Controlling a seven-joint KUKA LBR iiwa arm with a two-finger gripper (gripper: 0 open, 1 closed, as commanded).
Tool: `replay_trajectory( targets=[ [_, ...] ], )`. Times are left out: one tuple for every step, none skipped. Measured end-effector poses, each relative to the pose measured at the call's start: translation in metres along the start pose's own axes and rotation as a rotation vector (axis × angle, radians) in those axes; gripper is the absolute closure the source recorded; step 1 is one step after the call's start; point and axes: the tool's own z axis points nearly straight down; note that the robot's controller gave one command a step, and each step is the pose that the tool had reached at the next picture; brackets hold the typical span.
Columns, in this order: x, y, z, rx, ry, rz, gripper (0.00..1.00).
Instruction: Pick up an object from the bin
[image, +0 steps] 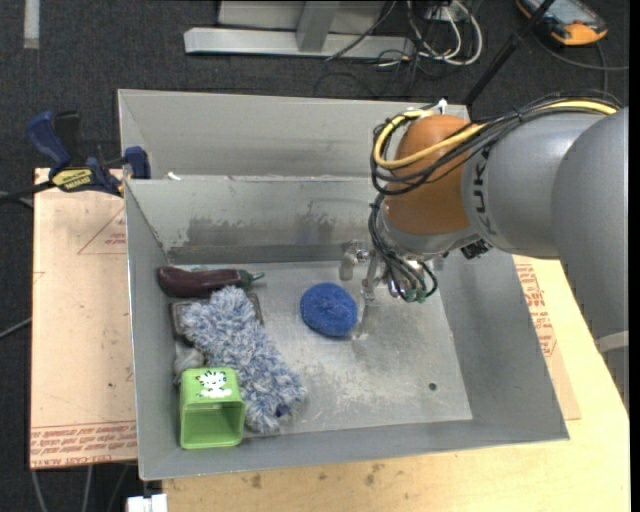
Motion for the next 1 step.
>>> replay_trajectory(
  targets=[
    [0.0071, 0.0327, -0.003, 0.0, -0.004, -0.073, 0.0]
  ],
)
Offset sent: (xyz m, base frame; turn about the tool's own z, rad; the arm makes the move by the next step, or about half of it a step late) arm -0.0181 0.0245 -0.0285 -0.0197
